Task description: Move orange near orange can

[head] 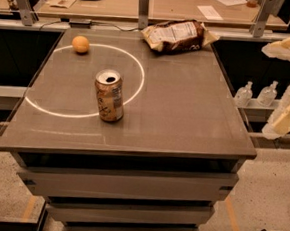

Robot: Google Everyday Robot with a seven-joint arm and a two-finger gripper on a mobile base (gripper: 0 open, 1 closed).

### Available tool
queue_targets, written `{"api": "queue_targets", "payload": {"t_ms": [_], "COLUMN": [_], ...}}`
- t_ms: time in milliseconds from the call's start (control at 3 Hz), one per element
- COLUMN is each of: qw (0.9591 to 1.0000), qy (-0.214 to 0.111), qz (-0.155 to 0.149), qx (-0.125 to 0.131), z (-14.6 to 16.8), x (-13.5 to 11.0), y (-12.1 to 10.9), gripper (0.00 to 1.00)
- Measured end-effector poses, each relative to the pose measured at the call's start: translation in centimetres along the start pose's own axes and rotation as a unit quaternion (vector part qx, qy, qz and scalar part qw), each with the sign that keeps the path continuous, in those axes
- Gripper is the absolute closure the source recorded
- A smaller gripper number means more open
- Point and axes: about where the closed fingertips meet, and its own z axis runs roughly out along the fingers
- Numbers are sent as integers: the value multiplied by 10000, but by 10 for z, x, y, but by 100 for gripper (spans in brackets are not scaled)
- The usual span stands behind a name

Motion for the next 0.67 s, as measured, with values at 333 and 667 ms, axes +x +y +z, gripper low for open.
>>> {"api": "queue_targets", "payload": {"t_ms": [333,667], "qw": [9944,9823], "qy": [-1047,-1807], "qz": [114,420], "qx": [-77,-248], "z": [2,4], "x": [-10,-34], "y": [-7,-7], "gripper": [0,0]}}
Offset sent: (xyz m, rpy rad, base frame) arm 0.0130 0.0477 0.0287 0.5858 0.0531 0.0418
